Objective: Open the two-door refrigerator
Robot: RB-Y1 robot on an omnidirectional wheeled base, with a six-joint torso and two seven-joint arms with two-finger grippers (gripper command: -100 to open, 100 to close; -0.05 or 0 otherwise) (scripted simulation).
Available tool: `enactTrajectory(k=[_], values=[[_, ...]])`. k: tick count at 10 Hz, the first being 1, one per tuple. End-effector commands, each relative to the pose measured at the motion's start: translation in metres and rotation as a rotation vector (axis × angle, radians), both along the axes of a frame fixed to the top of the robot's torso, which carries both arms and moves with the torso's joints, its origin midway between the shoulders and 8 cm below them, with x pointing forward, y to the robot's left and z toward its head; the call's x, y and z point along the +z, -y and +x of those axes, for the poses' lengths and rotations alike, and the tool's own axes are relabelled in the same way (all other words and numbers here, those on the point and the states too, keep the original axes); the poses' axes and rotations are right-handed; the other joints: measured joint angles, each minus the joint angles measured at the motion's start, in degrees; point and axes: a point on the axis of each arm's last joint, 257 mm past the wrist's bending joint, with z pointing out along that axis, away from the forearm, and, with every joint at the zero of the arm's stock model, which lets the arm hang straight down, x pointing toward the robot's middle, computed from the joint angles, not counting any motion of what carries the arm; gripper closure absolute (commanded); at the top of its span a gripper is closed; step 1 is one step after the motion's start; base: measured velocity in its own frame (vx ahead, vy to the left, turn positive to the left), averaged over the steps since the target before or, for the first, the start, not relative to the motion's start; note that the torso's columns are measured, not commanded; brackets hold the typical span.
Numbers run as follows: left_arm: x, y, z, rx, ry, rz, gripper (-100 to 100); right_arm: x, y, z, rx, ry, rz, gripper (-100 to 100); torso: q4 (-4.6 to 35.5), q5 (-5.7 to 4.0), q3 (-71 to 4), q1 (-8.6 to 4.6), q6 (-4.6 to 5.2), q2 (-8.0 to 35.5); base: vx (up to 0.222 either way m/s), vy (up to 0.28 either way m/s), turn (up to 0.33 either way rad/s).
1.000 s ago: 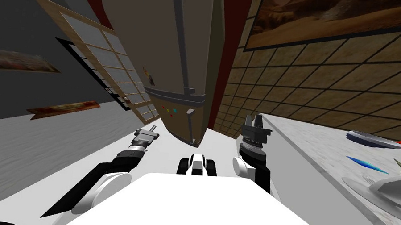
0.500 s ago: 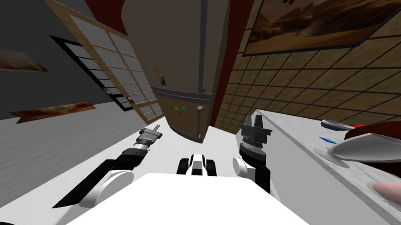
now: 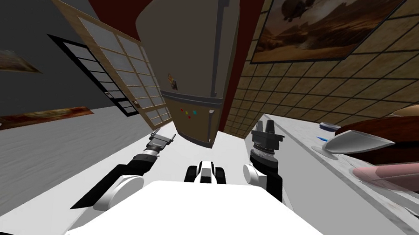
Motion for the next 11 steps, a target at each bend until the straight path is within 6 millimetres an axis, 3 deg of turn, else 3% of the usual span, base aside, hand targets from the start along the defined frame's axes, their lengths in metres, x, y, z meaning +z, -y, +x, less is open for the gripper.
enactTrajectory(k=[1, 3, 11], values=[[-0.014, 0.0, 0.007, 0.008, -0.009, -0.019, -100, 0.0, 0.0, 0.0, 0.0, 0.0, 0.0, 0, 0.06, 0.05, 0.11, 0.17, 0.0, 0.18, 0.114, -0.147, -0.049], [-0.025, 0.001, 0.012, 0.012, -0.017, -0.033, -100, 0.0, 0.0, 0.0, 0.0, 0.0, 0.0, 0, 0.19, 0.24, 0.41, 0.82, -0.01, 0.64, 0.079, -0.091, -0.046], [-0.067, 0.015, 0.034, 0.015, -0.051, -0.084, -100, 0.0, 0.0, 0.0, 0.0, 0.0, 0.0, 0, 0.14, 0.16, 0.3, 0.58, -0.01, 0.48, 0.084, -0.104, -0.057]])
